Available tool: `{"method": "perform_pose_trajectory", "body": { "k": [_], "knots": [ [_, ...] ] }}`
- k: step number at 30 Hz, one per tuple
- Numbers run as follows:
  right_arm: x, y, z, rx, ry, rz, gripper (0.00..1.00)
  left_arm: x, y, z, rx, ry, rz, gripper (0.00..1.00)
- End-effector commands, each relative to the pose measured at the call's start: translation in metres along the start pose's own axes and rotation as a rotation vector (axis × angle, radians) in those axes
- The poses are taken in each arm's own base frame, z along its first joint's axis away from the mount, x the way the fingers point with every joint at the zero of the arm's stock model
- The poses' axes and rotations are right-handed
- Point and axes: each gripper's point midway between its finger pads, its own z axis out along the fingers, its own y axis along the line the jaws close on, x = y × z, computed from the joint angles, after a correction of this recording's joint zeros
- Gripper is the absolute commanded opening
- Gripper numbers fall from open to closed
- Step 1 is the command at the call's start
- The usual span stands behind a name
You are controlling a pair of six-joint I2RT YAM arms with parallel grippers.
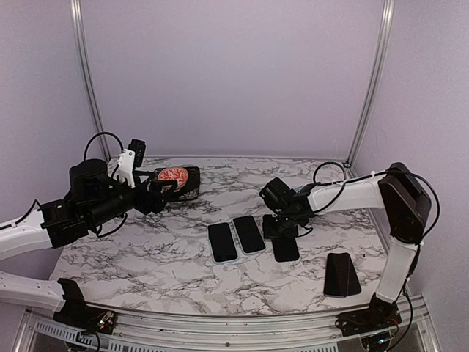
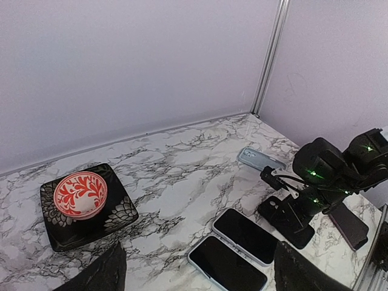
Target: Put the phone into the phone case
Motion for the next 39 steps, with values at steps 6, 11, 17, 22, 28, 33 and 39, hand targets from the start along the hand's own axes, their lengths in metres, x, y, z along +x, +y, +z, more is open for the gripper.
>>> {"method": "perform_pose_trajectory", "body": {
  "k": [6, 11, 17, 22, 28, 33, 39],
  "knots": [
    [-0.004, 0.005, -0.001, 0.026, 0.021, -0.086, 0.0, -0.02, 0.0, -0.007, -0.002, -0.041, -0.012, 0.85],
    [-0.021, 0.005, -0.022, 0.047, -0.025, -0.123, 0.48, -0.018, 0.0, -0.005, -0.005, -0.033, -0.01, 0.85],
    [-0.049, -0.021, -0.077, 0.17, -0.156, -0.131, 0.82, -0.018, 0.004, -0.006, -0.022, -0.038, -0.008, 0.89],
    [-0.023, -0.073, -0.094, 0.306, -0.098, -0.096, 0.98, -0.01, 0.006, 0.001, -0.041, -0.01, -0.008, 0.92],
    [0.037, -0.122, -0.093, 0.363, 0.056, 0.003, 0.99, 0.006, 0.013, 0.012, -0.084, 0.053, 0.015, 0.98],
    [0.088, -0.144, -0.093, 0.411, 0.192, 0.082, 0.99, 0.016, 0.012, 0.019, -0.085, 0.093, 0.025, 0.99],
    [0.113, -0.156, -0.096, 0.39, 0.195, 0.19, 0.99, 0.017, 0.013, 0.022, -0.082, 0.101, 0.024, 0.99]
  ]
}}
